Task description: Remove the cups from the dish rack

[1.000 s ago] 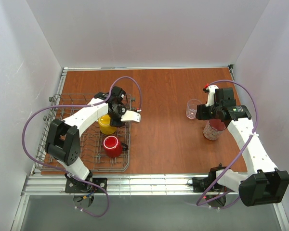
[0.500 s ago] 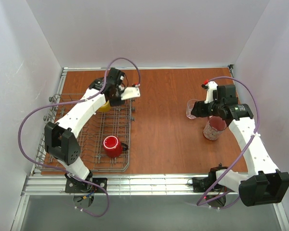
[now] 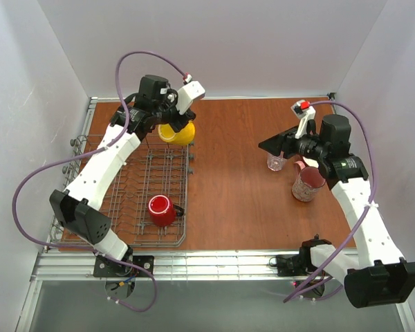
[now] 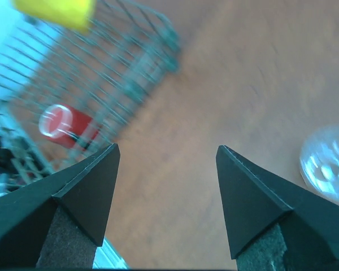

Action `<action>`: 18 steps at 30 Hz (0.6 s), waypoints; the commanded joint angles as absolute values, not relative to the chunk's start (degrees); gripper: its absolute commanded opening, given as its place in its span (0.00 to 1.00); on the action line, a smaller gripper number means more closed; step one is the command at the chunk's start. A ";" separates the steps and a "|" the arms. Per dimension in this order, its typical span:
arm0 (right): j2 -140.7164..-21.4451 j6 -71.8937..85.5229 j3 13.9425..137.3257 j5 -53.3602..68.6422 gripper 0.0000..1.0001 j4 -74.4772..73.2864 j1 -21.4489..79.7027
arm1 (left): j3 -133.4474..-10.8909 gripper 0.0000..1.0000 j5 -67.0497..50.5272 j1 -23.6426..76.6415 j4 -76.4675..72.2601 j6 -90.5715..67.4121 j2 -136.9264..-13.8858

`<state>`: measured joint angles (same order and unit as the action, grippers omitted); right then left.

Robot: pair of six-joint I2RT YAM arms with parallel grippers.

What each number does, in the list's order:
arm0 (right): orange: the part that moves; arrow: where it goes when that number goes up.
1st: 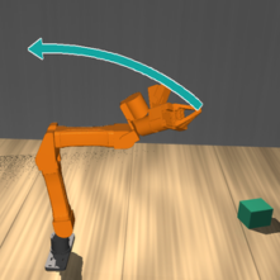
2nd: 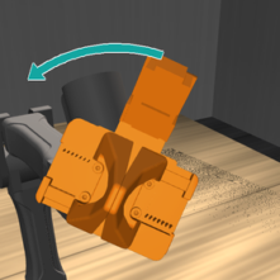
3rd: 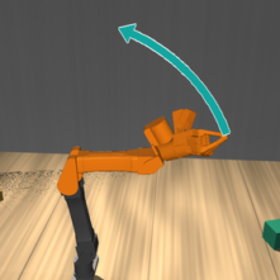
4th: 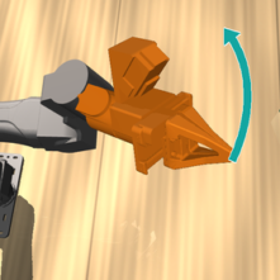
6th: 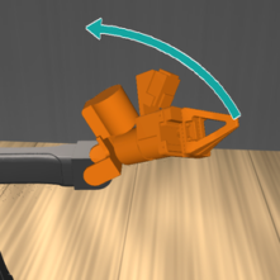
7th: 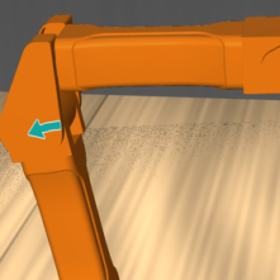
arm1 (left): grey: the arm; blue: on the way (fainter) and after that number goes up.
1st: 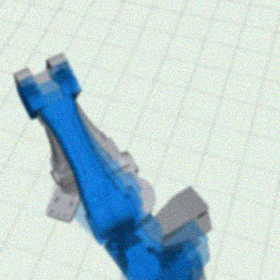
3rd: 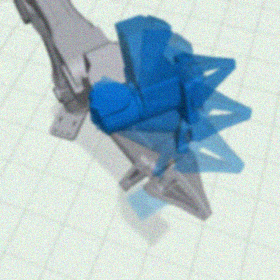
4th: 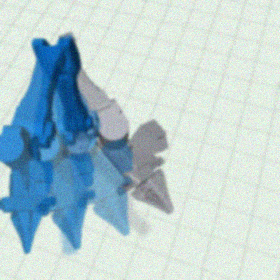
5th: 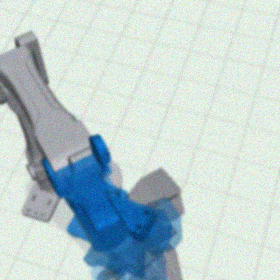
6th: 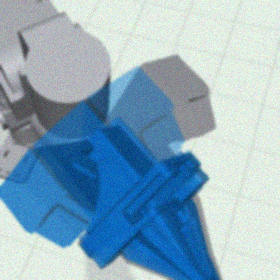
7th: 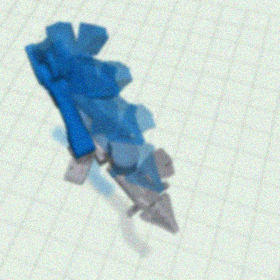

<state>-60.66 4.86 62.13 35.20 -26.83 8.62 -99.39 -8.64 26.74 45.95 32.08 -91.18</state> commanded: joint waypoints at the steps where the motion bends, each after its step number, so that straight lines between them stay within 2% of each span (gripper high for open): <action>1: -58.18 17.73 59.51 45.61 0.65 -5.51 9.40 | -104.14 0.00 -27.22 26.81 39.81 19.80 -85.43; 3: -58.71 24.39 58.54 46.93 0.68 1.46 11.07 | -105.20 0.00 -32.83 26.81 39.64 17.32 -85.69; 4: -59.15 26.61 58.01 47.28 0.77 8.28 11.51 | -106.25 0.00 -34.61 26.89 39.38 15.31 -85.78; 5: -60.19 28.28 57.57 47.11 0.80 10.52 12.99 | -106.69 0.00 -35.93 26.89 39.11 14.42 -85.78; 10: -65.91 36.37 59.50 46.14 0.80 20.20 19.41 | -110.74 0.00 -44.37 26.81 37.97 9.85 -87.27; 14: -70.04 38.76 61.96 44.48 0.77 26.18 25.04 | -112.32 0.00 -46.41 26.89 36.65 7.13 -88.33; 18: -71.98 42.79 62.67 44.38 0.75 30.38 25.84 | -113.64 0.00 -47.28 26.81 36.47 7.12 -88.77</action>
<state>-71.96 37.60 59.59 44.64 20.38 25.45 -110.67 -43.40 26.81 39.72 9.50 -89.71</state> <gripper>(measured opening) 0.757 0.078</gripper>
